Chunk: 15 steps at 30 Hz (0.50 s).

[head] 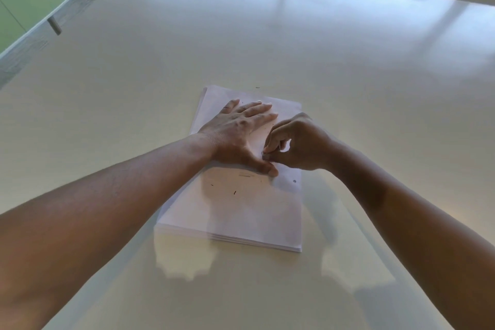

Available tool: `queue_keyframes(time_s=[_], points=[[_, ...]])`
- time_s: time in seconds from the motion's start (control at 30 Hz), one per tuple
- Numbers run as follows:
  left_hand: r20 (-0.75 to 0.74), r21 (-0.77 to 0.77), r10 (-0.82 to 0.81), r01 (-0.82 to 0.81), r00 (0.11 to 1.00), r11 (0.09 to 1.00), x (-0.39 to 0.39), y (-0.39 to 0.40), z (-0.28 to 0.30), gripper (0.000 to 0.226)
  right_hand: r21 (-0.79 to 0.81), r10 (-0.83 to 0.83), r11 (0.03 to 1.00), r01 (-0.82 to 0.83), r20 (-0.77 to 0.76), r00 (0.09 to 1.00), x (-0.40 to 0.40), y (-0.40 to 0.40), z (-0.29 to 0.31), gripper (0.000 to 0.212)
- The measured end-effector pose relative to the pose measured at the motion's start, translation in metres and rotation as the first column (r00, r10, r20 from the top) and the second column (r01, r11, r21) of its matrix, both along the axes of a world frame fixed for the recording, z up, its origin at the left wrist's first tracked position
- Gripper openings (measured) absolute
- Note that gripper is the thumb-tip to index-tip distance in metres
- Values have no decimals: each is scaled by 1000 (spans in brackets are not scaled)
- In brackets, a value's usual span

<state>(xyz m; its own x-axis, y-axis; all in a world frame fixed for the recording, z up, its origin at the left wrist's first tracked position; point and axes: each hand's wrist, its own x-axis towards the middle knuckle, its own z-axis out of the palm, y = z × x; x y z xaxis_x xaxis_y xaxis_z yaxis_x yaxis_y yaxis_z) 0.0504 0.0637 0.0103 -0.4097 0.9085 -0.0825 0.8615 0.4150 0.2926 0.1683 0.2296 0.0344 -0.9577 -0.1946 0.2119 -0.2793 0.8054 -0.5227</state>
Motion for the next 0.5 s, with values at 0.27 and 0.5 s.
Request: queue_keyframes(time_s=[0.27, 0.5], points=[[6, -3, 4, -4, 1000, 1000, -1, 1, -1, 138, 35, 21, 999, -18, -80, 997, -3, -2, 2, 11], [7, -14, 2, -2, 1000, 1000, -1, 0, 0, 138, 54, -36, 998, 41, -82, 996, -5, 9, 1, 9]])
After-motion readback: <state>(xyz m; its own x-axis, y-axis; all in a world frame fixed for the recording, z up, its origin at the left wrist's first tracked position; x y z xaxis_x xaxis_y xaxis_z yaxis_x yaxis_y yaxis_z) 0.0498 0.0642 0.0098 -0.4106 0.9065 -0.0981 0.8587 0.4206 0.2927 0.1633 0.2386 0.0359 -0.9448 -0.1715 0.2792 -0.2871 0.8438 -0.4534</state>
